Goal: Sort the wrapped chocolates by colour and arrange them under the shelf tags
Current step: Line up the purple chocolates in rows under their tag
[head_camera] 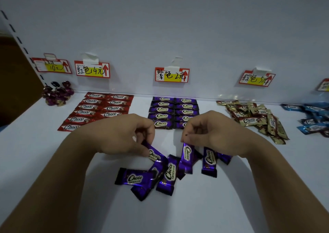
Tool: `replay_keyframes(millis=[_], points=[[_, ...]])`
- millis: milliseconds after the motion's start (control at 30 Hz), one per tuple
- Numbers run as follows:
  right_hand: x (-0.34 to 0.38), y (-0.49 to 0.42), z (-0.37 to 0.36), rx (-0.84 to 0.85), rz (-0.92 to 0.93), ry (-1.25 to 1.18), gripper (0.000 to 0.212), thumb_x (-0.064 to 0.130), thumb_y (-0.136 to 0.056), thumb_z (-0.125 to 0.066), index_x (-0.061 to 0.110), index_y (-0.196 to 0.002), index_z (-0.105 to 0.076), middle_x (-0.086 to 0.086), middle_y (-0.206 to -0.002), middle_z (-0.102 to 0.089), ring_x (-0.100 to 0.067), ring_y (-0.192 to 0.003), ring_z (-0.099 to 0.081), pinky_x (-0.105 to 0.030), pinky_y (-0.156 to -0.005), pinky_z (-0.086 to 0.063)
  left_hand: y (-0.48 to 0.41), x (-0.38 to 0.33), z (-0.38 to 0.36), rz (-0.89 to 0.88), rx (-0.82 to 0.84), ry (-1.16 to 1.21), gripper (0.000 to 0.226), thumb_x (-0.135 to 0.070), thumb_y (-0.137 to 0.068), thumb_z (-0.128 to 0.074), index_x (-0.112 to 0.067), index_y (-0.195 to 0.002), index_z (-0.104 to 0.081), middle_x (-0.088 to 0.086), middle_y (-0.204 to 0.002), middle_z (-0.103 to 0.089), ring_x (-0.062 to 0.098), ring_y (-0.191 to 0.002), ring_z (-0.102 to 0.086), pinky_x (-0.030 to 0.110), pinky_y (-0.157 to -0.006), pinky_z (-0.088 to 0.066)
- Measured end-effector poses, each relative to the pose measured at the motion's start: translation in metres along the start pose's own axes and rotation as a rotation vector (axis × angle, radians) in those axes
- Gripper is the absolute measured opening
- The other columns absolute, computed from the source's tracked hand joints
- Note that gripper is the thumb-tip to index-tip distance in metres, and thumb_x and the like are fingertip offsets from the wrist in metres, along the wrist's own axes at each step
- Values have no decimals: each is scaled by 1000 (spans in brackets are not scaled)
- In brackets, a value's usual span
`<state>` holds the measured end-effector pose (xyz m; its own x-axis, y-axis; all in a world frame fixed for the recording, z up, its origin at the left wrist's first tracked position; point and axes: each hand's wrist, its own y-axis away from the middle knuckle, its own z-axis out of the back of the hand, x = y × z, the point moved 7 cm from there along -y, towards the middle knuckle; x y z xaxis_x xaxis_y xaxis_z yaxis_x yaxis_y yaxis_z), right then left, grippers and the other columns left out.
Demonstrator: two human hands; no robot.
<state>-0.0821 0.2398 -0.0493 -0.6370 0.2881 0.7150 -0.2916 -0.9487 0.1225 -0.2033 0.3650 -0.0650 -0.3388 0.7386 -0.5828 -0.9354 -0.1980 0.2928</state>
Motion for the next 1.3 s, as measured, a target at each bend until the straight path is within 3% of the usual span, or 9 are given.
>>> replay_keyframes(millis=[133,300,433,600,767,933,1000,1133,1300], points=[[-4,0,11,-154,-35,-94,10,19,-88,-68,16,-79,-71,1,-68,-69,-7,-58,-60,-21,-61,-50,-3,2,2,-16,-65,132,12,-19,-84,-72,-27,-87,-65,-4,-80,-67,4,-66,-60,16,-62,-49],[-12,2,28,-345,-39,-55,11,27,-87,-69,22,-77,-71,6,-66,-67,-14,-61,-59,-30,-68,-51,-11,0,8,-18,-251,153,9,-21,-85,-71,-28,-85,-66,-6,-72,-67,2,-62,-61,20,-62,-49],[-12,2,28,-302,-54,-10,9,28,-88,-68,26,-80,-72,1,-68,-64,-6,-57,-50,-31,-64,-48,-12,0,7,-6,-264,122,9,-22,-87,-69,-29,-84,-66,-7,-70,-67,2,-62,-61,20,-63,-50],[-18,2,32,-329,-130,66,13,29,-86,-69,24,-74,-71,2,-66,-68,-6,-56,-56,-26,-60,-49,-12,-1,9,-13,-297,96,8,-24,-88,-67,-32,-85,-66,-9,-69,-64,-1,-61,-59,16,-60,-46],[-14,10,43,-390,-67,23,9,26,-85,-70,29,-77,-73,2,-64,-67,-12,-51,-59,-31,-62,-54,-13,3,11,-4,-321,75,8,-25,-88,-67,-32,-84,-66,-10,-64,-60,-1,-56,-54,18,-59,-45],[-13,10,34,-224,-81,214,28,16,-82,-73,42,-74,-70,14,-71,-68,-2,-72,-62,-11,-57,-47,-14,9,12,23,-331,36,11,-27,-89,-66,-34,-81,-65,-7,-59,-54,3,-51,-46,21,-57,-42],[-16,12,33,-150,-126,290,36,14,-83,-69,49,-76,-67,15,-78,-67,-8,-76,-63,-14,-59,-50,-13,10,14,28,-363,28,10,-28,-88,-67,-35,-80,-65,-7,-58,-55,3,-51,-47,21,-56,-42],[-10,17,24,-52,-114,320,21,28,-80,-75,48,-85,-69,18,-87,-61,3,-76,-56,-13,-59,-44,-14,5,15,-3,-380,17,8,-31,-86,-68,-36,-83,-64,-7,-57,-54,2,-50,-46,15,-50,-39],[2,7,12,-107,-59,372,18,42,-78,-75,42,-95,-70,16,-96,-59,3,-76,-51,-10,-58,-35,-12,-1,14,-35,-357,7,5,-32,-85,-69,-34,-86,-65,-7,-59,-54,0,-51,-47,13,-50,-38]])
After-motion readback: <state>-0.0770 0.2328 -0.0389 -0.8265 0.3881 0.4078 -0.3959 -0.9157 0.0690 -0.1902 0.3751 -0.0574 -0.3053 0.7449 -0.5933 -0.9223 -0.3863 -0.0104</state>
